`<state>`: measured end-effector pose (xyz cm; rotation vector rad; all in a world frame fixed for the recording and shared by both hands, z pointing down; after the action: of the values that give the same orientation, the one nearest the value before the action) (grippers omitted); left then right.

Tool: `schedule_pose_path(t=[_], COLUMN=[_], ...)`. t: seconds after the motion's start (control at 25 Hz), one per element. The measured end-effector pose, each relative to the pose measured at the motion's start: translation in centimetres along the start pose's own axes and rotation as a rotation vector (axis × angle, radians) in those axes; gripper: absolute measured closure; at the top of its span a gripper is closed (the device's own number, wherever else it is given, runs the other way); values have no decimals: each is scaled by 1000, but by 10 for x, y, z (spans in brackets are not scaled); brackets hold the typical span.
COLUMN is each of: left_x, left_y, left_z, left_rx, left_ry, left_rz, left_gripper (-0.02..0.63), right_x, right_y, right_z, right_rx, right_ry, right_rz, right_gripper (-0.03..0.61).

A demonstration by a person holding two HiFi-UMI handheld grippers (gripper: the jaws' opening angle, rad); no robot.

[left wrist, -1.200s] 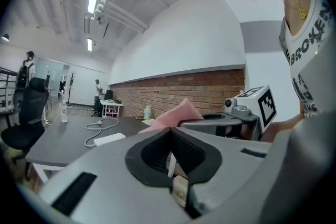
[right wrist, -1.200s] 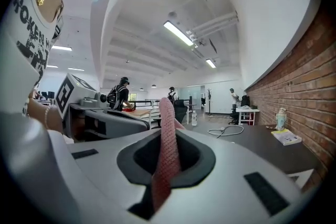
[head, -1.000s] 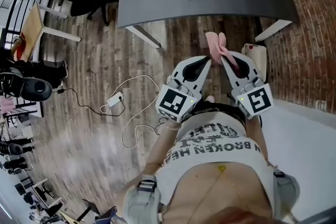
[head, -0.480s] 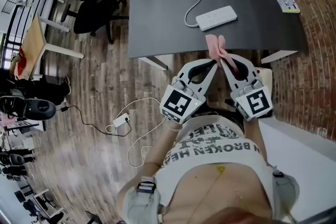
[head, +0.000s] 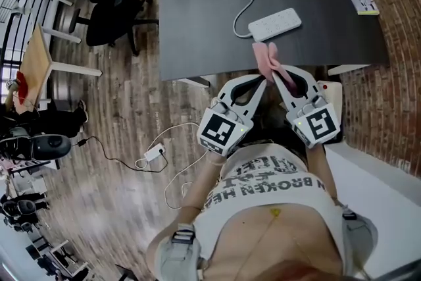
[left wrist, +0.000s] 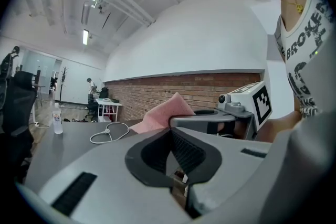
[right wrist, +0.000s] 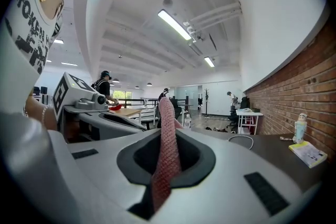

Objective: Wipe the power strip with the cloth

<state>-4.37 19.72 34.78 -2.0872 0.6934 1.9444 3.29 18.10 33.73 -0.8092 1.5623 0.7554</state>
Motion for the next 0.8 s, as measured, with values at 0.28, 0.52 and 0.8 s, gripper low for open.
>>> schedule_pose_path(t=[0.28,0.52,0.8], left_x=[0,17,32], left_y=[42,89,134], left_z=[-26,-82,-142], left_rx=[40,62,132], left_ry=[12,21,17], left_rz=[18,14,20], left_gripper=[606,606,606], right_x=[-3,6,8], right_y=[-36,-88,-157], right_z=[-42,-89,-130], right_rx=[39,104,178], right_ry=[7,-8,22], right_rz=[23,11,30], right_gripper=[561,561,561])
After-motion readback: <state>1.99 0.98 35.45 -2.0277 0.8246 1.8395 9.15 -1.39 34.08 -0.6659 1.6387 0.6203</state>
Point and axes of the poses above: the fingertips, and each gripper's own axes: z backward along the fingers, y to its left, x out of its top, the point moved 4 cm from there along z, backward along the fingers, and after that the axes turned 11 degrees about -x, right-handed, at the moved point
